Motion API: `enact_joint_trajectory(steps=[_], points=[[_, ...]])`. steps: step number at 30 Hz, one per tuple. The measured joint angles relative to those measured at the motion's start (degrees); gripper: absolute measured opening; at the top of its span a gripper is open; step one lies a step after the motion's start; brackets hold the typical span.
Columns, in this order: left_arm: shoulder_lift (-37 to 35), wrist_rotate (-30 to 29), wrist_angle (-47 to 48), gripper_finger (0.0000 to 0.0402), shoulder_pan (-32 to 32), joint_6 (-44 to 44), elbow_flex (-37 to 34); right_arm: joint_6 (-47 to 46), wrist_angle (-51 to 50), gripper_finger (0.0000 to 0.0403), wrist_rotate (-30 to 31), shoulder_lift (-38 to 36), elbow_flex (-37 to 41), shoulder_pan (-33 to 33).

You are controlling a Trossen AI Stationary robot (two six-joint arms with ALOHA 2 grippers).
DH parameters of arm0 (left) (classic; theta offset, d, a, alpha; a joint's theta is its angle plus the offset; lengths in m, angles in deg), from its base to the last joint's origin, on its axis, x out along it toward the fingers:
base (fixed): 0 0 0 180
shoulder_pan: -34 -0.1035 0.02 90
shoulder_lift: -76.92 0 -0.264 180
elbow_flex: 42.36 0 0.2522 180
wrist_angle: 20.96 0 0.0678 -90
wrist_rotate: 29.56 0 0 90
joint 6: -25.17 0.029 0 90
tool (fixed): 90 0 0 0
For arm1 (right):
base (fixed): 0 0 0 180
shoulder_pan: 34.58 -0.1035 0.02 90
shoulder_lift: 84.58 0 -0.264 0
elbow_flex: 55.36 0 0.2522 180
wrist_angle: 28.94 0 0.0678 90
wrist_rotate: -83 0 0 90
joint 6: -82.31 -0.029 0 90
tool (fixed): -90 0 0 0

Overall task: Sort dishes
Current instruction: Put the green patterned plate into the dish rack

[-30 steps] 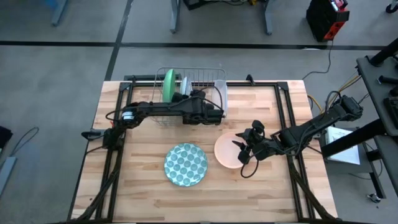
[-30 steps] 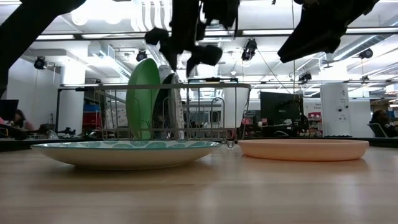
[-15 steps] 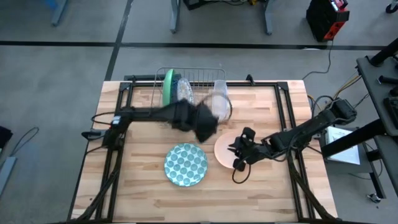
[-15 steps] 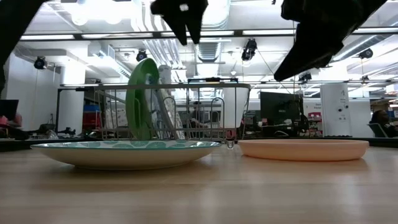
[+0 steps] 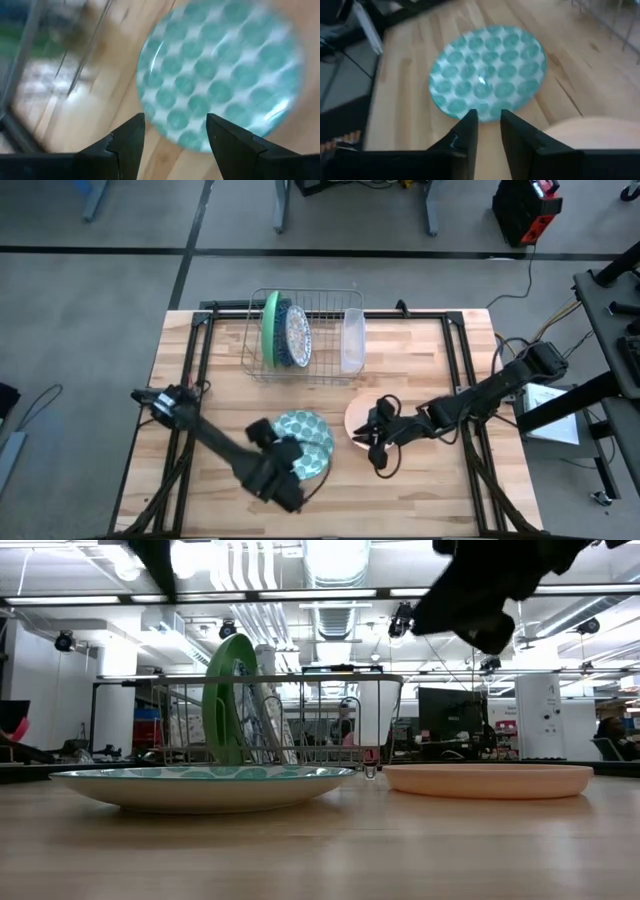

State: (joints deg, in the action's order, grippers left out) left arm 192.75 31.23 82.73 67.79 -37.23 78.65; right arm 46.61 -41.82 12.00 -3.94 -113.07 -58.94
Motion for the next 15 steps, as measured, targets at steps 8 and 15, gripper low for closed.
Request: enact_joint_trajectory(steps=[8, 15], points=[[0.31, -3.85, -8.74, 0.0201, 5.19, -15.29, -19.24, -6.88, 3.50, 0.0144, -0.02, 7.80, 0.12, 0.68], [0.48, -3.80, -21.61, 0.0201, 5.21, -16.24, -28.94, -9.84, 7.98, 0.0194, -1.31, 14.78, -0.91, 3.99]])
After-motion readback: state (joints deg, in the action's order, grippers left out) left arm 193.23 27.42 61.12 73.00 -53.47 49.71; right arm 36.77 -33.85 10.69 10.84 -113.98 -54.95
